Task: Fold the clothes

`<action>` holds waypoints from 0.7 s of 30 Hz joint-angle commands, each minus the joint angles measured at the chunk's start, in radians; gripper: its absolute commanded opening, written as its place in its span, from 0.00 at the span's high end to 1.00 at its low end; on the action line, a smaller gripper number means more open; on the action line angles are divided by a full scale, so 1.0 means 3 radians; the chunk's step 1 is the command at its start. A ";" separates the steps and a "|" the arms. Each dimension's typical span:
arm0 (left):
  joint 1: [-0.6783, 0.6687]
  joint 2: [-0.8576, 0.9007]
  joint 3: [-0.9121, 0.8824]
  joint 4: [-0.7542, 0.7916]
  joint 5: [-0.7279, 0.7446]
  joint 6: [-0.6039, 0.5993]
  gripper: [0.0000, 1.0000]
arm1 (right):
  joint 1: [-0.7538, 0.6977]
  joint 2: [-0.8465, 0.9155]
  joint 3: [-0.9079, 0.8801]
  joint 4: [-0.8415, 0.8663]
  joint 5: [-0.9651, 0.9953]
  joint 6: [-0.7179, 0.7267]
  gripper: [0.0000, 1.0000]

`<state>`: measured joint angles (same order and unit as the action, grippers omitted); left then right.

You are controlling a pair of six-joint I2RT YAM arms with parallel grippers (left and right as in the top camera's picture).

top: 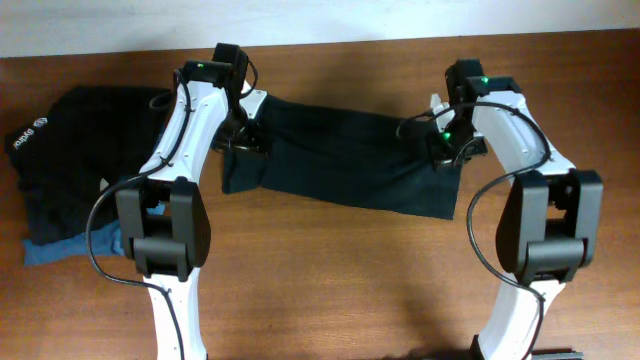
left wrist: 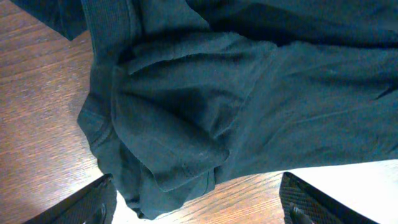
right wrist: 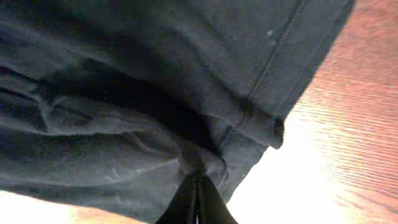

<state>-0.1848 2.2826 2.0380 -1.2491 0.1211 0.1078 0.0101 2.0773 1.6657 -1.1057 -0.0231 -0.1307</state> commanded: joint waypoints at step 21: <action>-0.0017 0.0086 -0.0089 0.0086 0.0048 -0.0011 0.35 | 0.0006 -0.0131 0.0072 -0.0080 0.0029 0.0028 0.96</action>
<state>-0.1848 2.2826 2.0335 -1.2331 0.1242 0.1070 0.0101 2.0640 1.6699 -1.1255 -0.0231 -0.1307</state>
